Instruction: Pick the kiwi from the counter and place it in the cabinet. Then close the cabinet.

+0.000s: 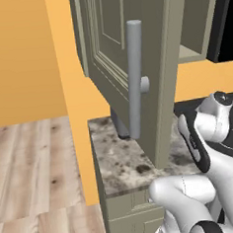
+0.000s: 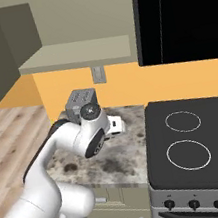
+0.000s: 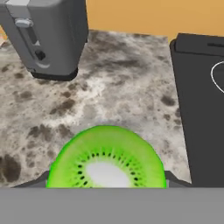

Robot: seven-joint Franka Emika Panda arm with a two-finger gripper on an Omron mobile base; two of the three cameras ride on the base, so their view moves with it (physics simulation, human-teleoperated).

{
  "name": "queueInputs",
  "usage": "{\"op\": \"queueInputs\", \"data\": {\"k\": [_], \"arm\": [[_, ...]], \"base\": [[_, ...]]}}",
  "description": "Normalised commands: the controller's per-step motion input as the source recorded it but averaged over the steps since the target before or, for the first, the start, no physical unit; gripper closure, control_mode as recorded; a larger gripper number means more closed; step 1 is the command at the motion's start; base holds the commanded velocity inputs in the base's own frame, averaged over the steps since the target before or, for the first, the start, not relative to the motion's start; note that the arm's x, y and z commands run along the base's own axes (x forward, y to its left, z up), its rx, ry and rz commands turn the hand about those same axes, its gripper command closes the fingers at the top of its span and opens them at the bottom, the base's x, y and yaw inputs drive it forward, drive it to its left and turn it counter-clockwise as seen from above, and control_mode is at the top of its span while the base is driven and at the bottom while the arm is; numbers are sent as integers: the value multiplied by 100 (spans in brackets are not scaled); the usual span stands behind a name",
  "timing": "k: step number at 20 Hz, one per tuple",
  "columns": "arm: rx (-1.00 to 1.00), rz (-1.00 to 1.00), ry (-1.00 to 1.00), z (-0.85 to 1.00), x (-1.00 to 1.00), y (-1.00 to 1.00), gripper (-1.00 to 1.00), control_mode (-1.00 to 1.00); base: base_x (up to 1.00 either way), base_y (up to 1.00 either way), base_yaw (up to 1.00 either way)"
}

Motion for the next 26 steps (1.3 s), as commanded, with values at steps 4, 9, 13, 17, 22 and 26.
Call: {"op": "queueInputs", "data": {"k": [4, 9, 13, 17, 22, 26], "arm": [[0, 2, -9, 100, -14, 10, 100, -100], [0, 2, -16, 100, 0, 0, 100, -100], [0, 0, -8, 100, 3, 0, 100, -100], [0, 0, -5, 99, 18, 3, 100, -100], [0, 0, -2, 95, 15, 3, 100, -100], [0, 0, -5, 62, 26, 4, 100, -100]], "base": [[0, 0, 0], [0, 0, 0], [0, 0, 0], [0, 0, 0], [0, 0, 0], [0, 0, 0]]}}
